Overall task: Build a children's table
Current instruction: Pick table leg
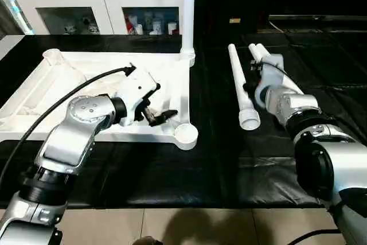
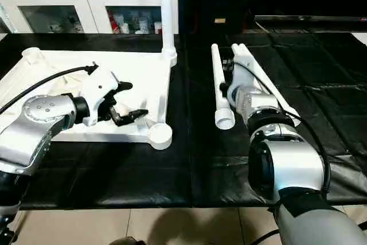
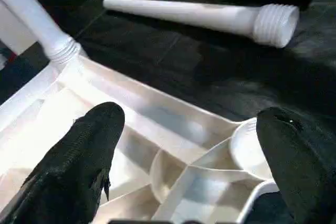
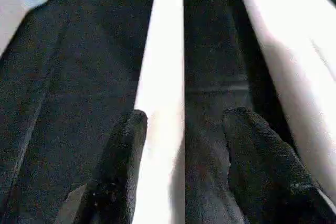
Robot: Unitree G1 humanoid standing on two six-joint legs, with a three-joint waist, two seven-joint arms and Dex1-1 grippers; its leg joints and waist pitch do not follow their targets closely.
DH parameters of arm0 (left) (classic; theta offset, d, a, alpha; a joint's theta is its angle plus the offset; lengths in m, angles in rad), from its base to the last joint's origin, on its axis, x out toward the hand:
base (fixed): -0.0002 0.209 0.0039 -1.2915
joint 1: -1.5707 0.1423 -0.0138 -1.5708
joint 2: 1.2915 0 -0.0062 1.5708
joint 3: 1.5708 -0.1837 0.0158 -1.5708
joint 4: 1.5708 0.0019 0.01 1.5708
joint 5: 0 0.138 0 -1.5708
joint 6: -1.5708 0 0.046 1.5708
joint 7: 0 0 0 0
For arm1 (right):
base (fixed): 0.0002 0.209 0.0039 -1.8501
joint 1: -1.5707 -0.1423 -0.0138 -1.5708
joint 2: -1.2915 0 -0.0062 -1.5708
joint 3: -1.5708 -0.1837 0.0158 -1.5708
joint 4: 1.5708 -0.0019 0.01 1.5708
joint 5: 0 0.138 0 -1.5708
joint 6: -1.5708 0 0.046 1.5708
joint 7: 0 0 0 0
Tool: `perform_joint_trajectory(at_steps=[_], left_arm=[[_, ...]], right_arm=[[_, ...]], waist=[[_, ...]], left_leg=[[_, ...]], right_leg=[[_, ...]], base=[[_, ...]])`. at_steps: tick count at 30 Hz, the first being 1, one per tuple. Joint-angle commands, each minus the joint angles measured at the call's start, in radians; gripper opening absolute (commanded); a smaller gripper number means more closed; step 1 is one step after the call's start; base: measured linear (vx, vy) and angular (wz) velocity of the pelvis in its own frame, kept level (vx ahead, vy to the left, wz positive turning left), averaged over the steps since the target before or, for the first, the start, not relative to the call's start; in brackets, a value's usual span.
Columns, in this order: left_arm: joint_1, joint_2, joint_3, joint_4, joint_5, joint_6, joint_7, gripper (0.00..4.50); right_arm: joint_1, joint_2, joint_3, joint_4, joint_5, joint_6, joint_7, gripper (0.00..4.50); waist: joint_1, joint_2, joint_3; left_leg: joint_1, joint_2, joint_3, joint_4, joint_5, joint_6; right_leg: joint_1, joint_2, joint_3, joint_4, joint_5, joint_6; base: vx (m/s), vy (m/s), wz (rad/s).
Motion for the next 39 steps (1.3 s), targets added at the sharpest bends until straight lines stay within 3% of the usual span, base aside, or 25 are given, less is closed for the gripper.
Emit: perform_joint_trajectory(at_steps=[1,13,16,23,33,39], left_arm=[[0.008,0.011,-0.001,-0.031,-0.012,0.018,-0.012,4.50],[0.017,0.018,-0.004,-0.062,-0.019,0.048,-0.011,4.50],[0.017,0.019,-0.007,-0.064,-0.019,0.052,-0.012,4.50],[0.019,0.019,-0.011,-0.070,-0.021,0.056,-0.014,4.50],[0.013,0.007,-0.016,-0.055,-0.020,0.048,-0.004,4.50],[0.016,-0.009,-0.006,-0.050,-0.031,0.045,0.007,4.50]], right_arm=[[0.001,0.003,-0.020,0.014,0.022,0.039,0.025,2.59],[-0.001,-0.018,-0.026,0.035,0.023,0.172,0.120,2.59],[0.004,-0.026,-0.033,0.041,0.028,0.212,0.126,2.23],[0.020,-0.036,-0.027,0.036,0.016,0.217,0.141,1.91],[0.026,-0.036,-0.030,0.032,0.013,0.216,0.145,1.88],[0.027,-0.045,-0.065,0.025,0.040,0.190,0.109,1.88]], waist=[[0.005,-0.007,-0.075],[0.017,-0.012,-0.076],[0.022,-0.013,-0.075],[0.023,-0.017,-0.075],[0.022,-0.023,-0.076],[0.021,-0.025,-0.076]], left_leg=[[0.018,0.052,-0.023,-0.059,-0.181,0.004],[0.016,0.053,-0.021,-0.056,-0.153,0.011],[0.018,0.053,-0.021,-0.057,-0.163,0.004],[0.019,0.053,-0.022,-0.058,-0.168,-0.004],[0.018,0.053,-0.021,-0.057,-0.152,0.000],[0.019,0.053,-0.019,-0.057,-0.154,-0.002]], right_leg=[[0.053,-0.088,0.049,-0.061,-0.187,-0.211],[0.052,-0.087,0.049,-0.059,-0.182,-0.213],[0.050,-0.088,0.049,-0.062,-0.211,-0.202],[0.048,-0.089,0.050,-0.062,-0.223,-0.192],[0.049,-0.088,0.050,-0.060,-0.208,-0.194],[0.049,-0.088,0.051,-0.061,-0.204,-0.194]], base=[[0.000,0.000,0.00],[0.000,0.000,0.00],[0.000,0.000,0.00],[0.000,0.000,0.00],[0.000,0.000,0.00],[0.000,0.000,0.00]])
